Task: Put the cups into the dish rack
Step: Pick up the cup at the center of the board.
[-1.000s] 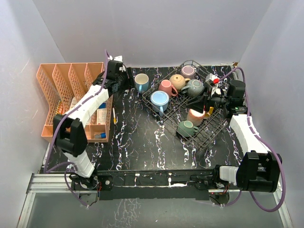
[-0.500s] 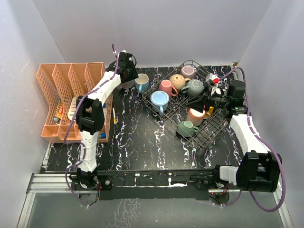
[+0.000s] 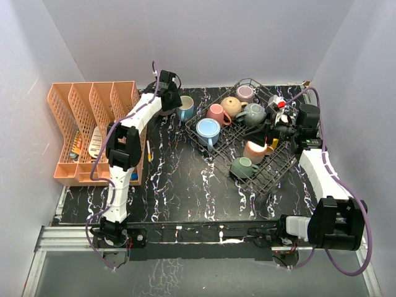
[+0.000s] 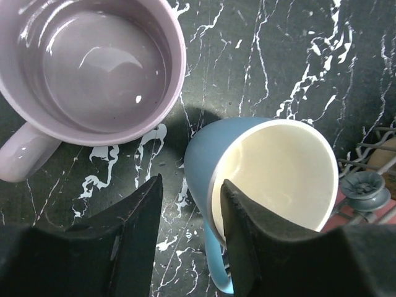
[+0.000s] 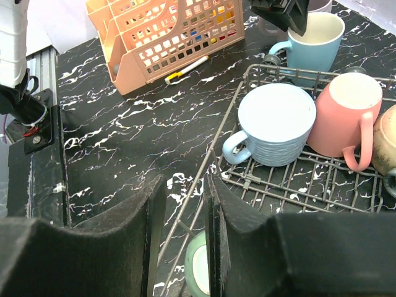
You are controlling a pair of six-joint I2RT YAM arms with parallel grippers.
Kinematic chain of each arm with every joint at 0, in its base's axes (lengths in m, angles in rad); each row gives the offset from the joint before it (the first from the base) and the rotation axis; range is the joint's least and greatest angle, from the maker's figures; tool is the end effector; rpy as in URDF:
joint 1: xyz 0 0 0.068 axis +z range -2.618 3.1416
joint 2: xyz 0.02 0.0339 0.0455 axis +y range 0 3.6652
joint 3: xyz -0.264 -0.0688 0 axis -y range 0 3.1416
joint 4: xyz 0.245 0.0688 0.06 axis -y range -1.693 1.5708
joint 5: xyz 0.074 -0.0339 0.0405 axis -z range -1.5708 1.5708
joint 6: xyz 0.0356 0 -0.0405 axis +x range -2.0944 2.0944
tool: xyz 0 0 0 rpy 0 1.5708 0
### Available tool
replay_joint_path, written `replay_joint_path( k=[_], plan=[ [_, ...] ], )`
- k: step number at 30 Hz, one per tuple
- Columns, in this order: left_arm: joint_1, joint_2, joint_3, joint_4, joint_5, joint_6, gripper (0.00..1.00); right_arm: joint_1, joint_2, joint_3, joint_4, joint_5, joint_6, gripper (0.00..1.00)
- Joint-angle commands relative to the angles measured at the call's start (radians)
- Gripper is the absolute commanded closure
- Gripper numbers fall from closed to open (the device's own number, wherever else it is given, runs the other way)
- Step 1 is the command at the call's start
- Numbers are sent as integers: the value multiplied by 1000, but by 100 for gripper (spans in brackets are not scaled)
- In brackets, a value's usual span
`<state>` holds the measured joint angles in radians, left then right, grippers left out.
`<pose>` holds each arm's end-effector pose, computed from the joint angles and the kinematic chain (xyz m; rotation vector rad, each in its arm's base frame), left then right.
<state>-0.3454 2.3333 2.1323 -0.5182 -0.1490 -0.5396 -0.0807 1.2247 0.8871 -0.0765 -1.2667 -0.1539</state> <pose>0.5067 -0.1767 0.2423 -0.3000 2.2778 -0.2911 0.2609 0.0130 0.3032 -0.8433 1.6057 1.0677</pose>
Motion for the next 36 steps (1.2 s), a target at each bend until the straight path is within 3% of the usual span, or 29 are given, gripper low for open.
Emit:
replay_joint_path(
  k=[1, 5, 8, 10, 22, 30, 36],
  plan=[
    [-1, 28, 59, -56, 11, 25, 63, -7, -14, 4, 54, -4, 8, 67],
    [0, 44, 71, -66, 20, 30, 74, -7, -9, 1, 56, -4, 10, 67],
    [0, 36, 70, -65, 21, 32, 93, -6, -6, 3, 56, -2, 10, 67],
    [-1, 18, 67, -61, 13, 33, 100, -6, -6, 1, 58, -1, 10, 67],
    [0, -270, -169, 80, -36, 58, 100, -5, 15, -5, 67, -14, 20, 67],
    [0, -548, -477, 201, -50, 53, 100, -5, 20, -16, 92, -39, 36, 67],
    [-1, -830, -780, 327, 66, -8, 100, -2, 6, -44, 147, -93, 58, 66]
  ],
)
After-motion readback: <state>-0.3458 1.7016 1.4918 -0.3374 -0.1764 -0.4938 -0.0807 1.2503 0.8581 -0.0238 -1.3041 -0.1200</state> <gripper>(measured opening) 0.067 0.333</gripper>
